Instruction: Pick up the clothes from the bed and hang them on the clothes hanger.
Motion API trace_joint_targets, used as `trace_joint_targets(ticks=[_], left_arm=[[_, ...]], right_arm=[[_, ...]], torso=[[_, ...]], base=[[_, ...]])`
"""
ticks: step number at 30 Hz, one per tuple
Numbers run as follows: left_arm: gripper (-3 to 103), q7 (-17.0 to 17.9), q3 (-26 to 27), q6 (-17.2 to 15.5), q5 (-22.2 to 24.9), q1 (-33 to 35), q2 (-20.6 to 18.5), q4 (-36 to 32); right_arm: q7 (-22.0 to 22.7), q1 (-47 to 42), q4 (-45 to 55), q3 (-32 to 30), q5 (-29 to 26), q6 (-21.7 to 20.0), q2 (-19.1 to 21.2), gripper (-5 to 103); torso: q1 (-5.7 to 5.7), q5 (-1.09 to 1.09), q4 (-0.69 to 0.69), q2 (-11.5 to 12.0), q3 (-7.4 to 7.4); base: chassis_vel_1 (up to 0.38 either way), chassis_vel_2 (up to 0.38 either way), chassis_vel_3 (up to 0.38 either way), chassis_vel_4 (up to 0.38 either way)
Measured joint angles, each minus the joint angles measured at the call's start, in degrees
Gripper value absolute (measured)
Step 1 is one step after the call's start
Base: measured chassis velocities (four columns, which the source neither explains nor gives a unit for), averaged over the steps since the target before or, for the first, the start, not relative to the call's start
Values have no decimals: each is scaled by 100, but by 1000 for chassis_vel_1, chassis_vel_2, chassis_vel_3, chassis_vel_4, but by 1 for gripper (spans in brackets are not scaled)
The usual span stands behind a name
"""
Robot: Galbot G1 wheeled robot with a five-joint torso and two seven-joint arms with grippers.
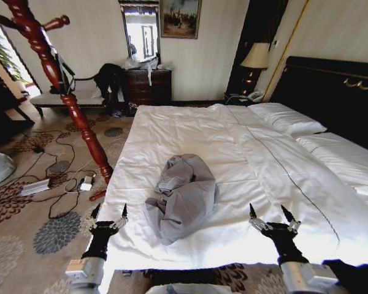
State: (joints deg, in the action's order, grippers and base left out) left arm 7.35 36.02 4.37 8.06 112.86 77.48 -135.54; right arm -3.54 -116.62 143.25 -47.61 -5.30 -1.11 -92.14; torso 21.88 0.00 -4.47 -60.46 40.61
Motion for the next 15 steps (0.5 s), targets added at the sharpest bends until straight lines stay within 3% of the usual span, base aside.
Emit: trace_joint_targets(ticks=[15], left_arm=[[100,-3,87,47,32,58,-57,-22]], right_arm=[[3,-27,-1,50,24,23,1,100]], torso=[[0,0,0,0,0]], base=[[0,0,0,0]])
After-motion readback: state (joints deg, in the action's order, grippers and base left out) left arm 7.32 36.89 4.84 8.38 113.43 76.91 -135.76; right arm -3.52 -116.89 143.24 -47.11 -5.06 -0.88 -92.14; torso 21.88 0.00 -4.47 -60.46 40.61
